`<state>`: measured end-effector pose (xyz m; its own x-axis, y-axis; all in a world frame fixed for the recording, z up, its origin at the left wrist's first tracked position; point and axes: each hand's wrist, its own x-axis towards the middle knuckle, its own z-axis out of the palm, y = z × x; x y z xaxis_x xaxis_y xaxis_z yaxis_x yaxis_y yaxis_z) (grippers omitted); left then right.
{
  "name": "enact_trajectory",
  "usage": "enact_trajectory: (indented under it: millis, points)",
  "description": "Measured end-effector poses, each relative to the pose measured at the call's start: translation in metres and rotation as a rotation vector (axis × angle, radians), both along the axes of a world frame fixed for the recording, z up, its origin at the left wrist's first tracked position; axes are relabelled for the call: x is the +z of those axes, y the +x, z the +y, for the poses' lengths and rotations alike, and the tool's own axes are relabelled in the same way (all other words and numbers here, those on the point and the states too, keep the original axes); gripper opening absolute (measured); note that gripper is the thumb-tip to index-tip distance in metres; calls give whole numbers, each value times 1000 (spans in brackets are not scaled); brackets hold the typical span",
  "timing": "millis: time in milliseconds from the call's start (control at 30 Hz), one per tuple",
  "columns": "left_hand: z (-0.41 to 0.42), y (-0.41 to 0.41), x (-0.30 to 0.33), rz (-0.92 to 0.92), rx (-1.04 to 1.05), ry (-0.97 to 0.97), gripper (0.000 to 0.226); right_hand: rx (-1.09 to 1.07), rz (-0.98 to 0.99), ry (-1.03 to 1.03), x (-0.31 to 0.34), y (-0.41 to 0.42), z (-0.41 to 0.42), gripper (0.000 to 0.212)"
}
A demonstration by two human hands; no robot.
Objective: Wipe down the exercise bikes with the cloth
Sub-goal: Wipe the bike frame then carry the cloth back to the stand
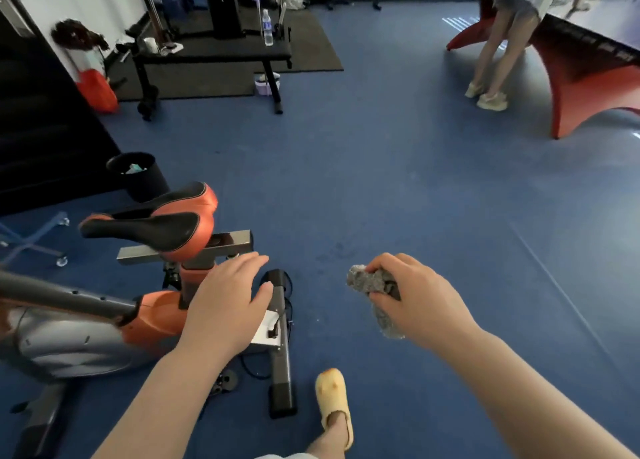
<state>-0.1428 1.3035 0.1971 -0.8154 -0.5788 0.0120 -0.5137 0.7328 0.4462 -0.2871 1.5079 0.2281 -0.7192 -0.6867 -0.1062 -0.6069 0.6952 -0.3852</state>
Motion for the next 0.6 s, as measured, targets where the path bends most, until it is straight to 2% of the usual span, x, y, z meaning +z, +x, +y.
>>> enact_trajectory:
  millis: [333,600]
  points:
    - [-68,-145,-12,-12,147,47,41,159,-8,103,-3,-167,-88,23]
    - [-119,-241,-2,-50,210,43,42,246,-34,59,3,-278,-160,21]
